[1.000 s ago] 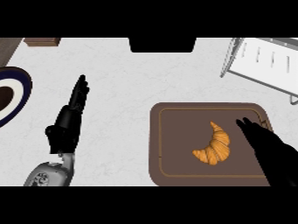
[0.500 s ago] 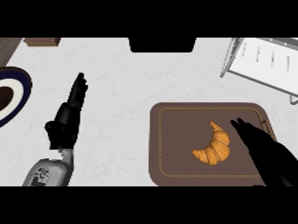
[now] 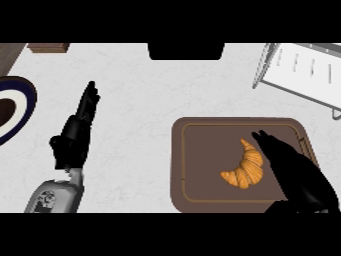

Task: Pick the croissant from the tray and place it in the tiered basket

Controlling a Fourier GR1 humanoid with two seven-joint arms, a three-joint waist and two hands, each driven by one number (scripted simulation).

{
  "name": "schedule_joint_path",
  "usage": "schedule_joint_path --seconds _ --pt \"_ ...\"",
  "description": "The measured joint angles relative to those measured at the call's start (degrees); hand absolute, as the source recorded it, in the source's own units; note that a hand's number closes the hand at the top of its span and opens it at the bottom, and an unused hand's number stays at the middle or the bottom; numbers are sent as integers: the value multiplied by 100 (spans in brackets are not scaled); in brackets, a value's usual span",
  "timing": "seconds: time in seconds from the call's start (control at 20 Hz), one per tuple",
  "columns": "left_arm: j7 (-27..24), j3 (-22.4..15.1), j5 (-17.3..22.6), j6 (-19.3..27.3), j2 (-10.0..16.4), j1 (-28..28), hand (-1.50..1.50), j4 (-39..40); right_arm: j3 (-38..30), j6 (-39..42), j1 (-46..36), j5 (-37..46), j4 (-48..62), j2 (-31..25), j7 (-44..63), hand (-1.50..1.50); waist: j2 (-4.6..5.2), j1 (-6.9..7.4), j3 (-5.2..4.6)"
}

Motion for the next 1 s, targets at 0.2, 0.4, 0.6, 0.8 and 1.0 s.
schedule_joint_path --seconds 0.2,0.4,0.6,0.8,1.0 --pt "-71 -4 -57 -18 -102 70 0 8 -92 7 -60 197 383 207 -241 -150 1 1 0" --pt "49 15 -137 -55 -133 112 0 -152 -123 63 -112 434 596 465 -319 -150 1 3 1" --pt "65 103 -120 -191 -102 154 0 -222 -255 -54 -16 603 829 569 -654 -150 0 1 1" --pt "28 97 -228 -146 -230 101 0 -115 -261 -90 53 813 950 760 -789 -150 0 -3 1" --pt "-101 129 -242 -172 -302 122 0 2 -383 -148 -45 949 1270 897 -1027 -150 2 0 1"
